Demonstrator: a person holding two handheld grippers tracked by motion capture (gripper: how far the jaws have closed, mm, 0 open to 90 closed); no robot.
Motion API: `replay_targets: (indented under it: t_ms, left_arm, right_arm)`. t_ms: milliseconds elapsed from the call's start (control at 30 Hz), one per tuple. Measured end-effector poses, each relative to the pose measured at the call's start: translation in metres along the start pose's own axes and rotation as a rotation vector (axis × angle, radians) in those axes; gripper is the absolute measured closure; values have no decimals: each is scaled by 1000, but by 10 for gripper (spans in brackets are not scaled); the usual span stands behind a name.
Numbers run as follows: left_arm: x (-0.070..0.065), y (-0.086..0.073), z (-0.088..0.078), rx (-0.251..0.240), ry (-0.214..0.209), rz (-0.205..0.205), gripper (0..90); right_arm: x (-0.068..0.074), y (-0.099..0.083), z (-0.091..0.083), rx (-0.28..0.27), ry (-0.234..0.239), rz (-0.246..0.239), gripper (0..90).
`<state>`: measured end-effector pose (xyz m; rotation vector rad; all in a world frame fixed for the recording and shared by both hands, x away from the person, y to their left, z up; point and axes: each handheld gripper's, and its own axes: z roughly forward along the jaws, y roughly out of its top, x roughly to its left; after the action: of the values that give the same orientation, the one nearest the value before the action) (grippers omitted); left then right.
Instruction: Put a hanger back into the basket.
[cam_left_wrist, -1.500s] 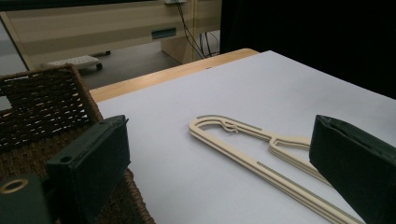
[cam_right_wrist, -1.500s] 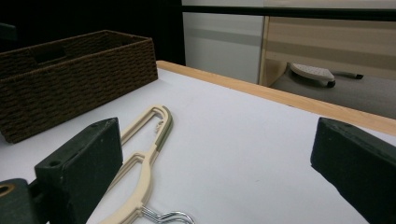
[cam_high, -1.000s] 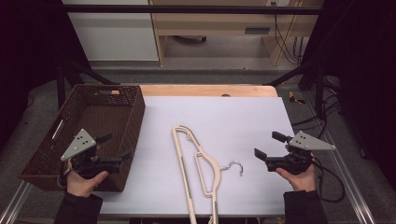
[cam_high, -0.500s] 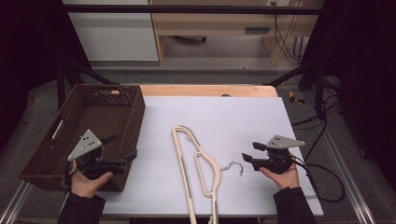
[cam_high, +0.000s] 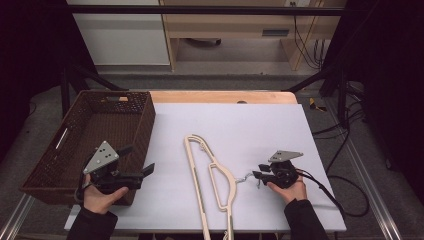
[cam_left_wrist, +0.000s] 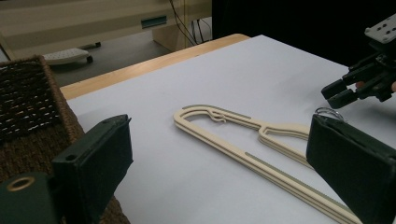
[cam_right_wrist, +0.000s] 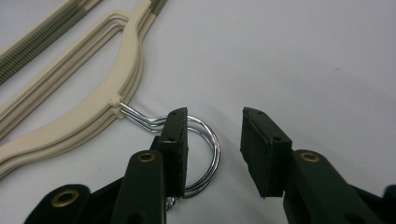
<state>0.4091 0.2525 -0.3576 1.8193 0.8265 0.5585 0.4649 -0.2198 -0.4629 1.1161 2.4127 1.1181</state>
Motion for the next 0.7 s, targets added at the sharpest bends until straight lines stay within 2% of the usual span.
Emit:
replay_targets:
  t_ms: [67, 133, 367, 500, 533, 633, 667, 700]
  left_arm:
    - [-2, 0, 2, 3, -5, 2, 68]
    - [-4, 0, 3, 8, -8, 6, 68]
    - [-9, 0, 7, 22, -21, 17, 70]
    - [-11, 0, 10, 33, -25, 27, 70]
    - [-11, 0, 10, 34, -26, 27, 70]
    - [-12, -1, 11, 34, -25, 26, 70]
    - [-12, -1, 11, 35, -25, 25, 70]
    - [-12, -1, 11, 36, -25, 25, 71]
  right_arm:
    - [-1, -1, 3, 12, 5, -7, 655]
    - [0, -2, 6, 21, 18, 18, 677]
    - [-3, -4, 17, 62, 24, -11, 772]
    - [-3, -4, 16, 66, 17, 12, 836]
    - [-4, -5, 16, 62, 24, 1, 850]
    - [-3, -4, 14, 59, 16, 31, 864]
    - [-5, -4, 13, 58, 19, 1, 865]
    - [-5, -4, 12, 54, 24, 5, 866]
